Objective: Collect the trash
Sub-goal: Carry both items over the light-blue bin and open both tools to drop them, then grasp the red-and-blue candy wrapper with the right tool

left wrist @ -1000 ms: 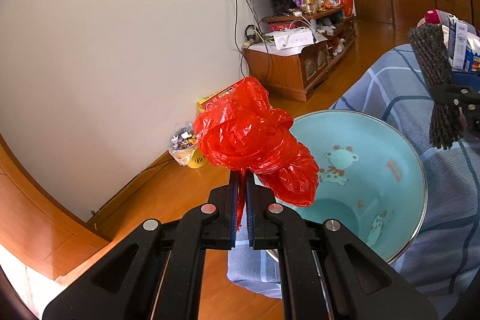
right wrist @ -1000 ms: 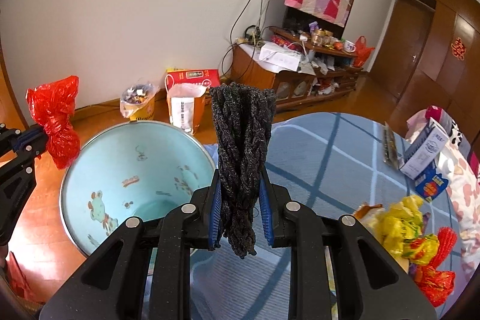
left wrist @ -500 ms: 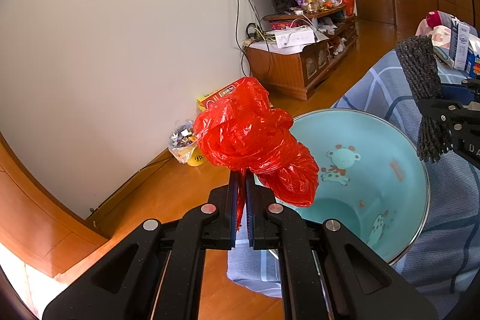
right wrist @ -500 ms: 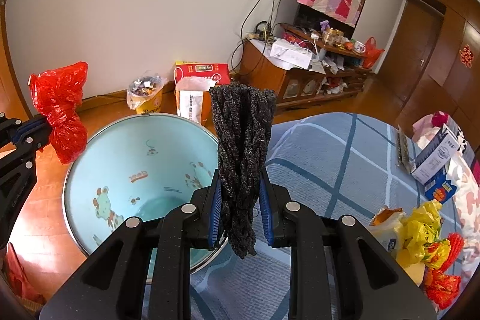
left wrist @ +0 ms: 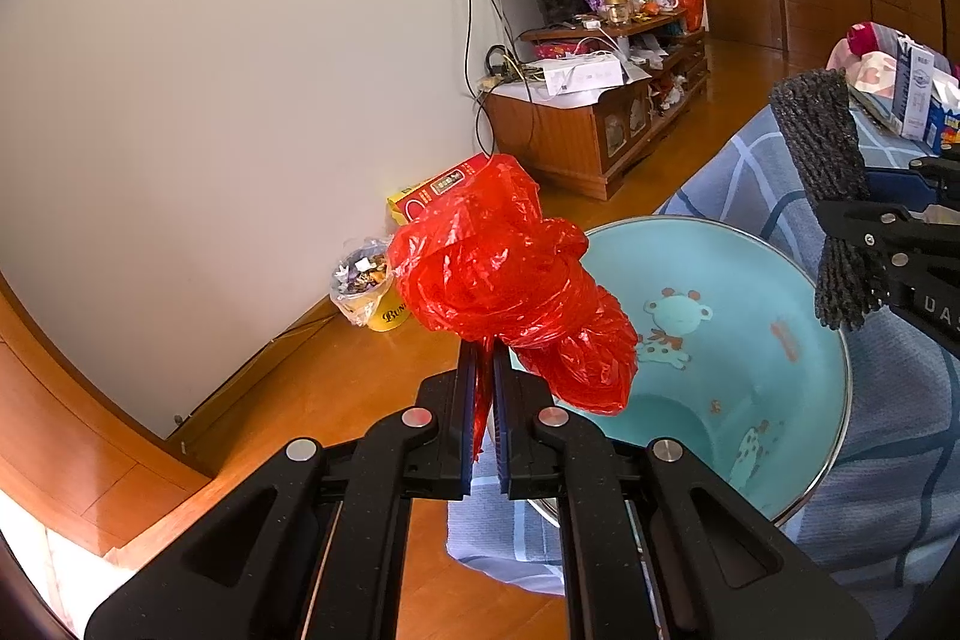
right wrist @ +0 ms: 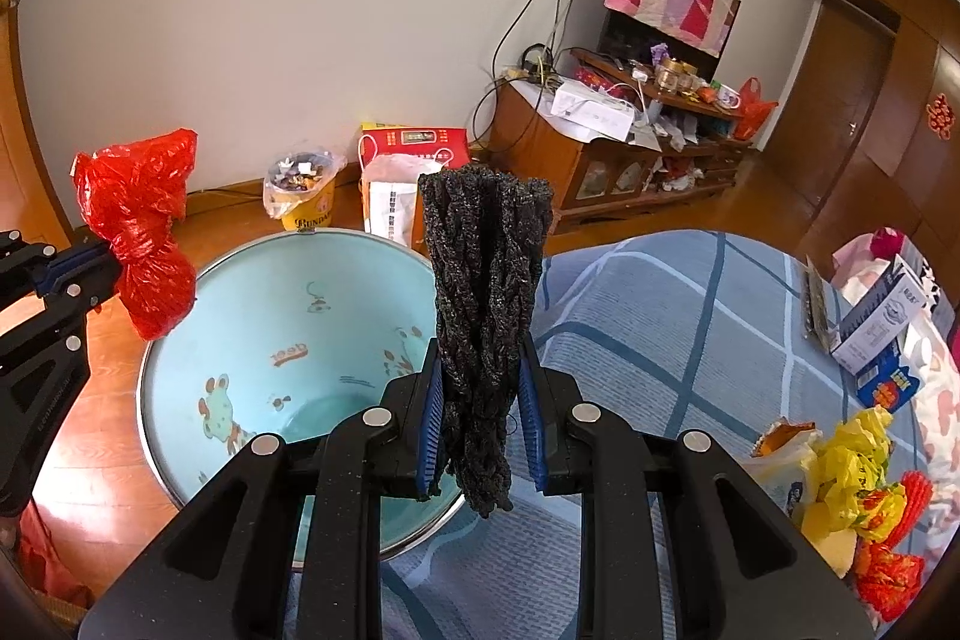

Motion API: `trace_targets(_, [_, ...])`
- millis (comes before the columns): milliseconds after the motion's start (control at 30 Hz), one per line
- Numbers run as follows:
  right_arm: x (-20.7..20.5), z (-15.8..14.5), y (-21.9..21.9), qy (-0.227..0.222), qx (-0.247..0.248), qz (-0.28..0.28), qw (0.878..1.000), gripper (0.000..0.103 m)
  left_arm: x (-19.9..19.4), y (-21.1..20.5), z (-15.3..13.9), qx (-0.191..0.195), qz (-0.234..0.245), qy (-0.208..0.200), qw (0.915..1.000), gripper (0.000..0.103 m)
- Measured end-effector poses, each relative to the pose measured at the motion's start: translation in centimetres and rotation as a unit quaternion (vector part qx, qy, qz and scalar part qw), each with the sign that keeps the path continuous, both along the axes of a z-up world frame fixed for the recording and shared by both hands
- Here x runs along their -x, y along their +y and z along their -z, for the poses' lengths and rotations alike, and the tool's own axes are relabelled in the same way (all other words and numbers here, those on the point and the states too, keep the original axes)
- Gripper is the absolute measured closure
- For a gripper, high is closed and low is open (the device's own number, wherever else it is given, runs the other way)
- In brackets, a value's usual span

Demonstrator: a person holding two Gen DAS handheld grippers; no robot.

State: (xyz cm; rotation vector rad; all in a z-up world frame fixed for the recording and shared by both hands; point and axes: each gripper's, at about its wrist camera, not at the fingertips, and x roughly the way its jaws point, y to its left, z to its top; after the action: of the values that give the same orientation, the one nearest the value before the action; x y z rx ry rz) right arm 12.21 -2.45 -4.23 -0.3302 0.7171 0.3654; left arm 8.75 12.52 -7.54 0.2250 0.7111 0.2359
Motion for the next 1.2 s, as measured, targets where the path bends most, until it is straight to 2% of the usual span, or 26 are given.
trace_targets(300, [0.1, 0.3, 0.5, 0.005, -0.006, -0.013, 1.0, 0.078, 0.2, -0.1, -0.1, 0.012, 0.019, 0.002, 0.9998, 0.094])
trace_targets(367, [0.1, 0.5, 0.5, 0.008, -0.01, -0.016, 1.0, 0.078, 0.2, -0.5, 0.0, 0.014, 0.025, 0.001, 0.9996, 0.08])
trace_targets(433, [0.0, 0.7, 0.6, 0.013, -0.012, -0.018, 1.0, 0.066, 0.3, -0.7, 0.1, 0.011, 0.03, -0.003, 0.9995, 0.06])
trace_targets(500, [0.0, 1.0, 0.5, 0.016, -0.016, -0.018, 1.0, 0.058, 0.2, -1.0, 0.4, 0.008, 0.033, -0.001, 0.9994, 0.056])
trace_targets(567, [-0.1, 1.1, 0.3, 0.017, -0.018, -0.015, 1.0, 0.056, 0.1, -1.1, 0.7, 0.009, 0.035, 0.004, 0.9993, 0.056])
trace_targets(600, [-0.1, 1.2, 0.2, 0.018, -0.019, -0.015, 1.0, 0.054, 0.0, -1.2, 0.8, 0.01, 0.034, 0.006, 0.9993, 0.053])
trace_targets(633, [-0.1, 1.2, 0.1, 0.019, -0.02, -0.014, 1.0, 0.05, 0.0, -1.2, 0.9, 0.009, 0.034, 0.008, 0.9994, 0.044])
trace_targets(700, [-0.1, 1.1, -0.2, 0.016, -0.022, -0.009, 1.0, 0.047, 0.0, -1.3, 1.1, 0.005, 0.029, 0.007, 0.9996, 0.04])
trace_targets(800, [0.0, 1.0, -0.6, 0.015, -0.023, -0.002, 1.0, 0.046, -0.1, -1.3, 1.2, 0.002, 0.025, 0.01, 0.9996, 0.034])
trace_targets(967, [0.9, 0.4, -2.7, 0.009, -0.028, 0.01, 1.0, 0.045, -0.2, -1.7, 1.4, 0.006, 0.03, 0.013, 0.9995, 0.033])
trace_targets(1200, [4.3, -1.9, -10.5, -0.022, -0.04, 0.067, 0.997, 0.041, -0.5, -4.7, 2.6, -0.003, 0.058, 0.029, 0.9979, 0.029])
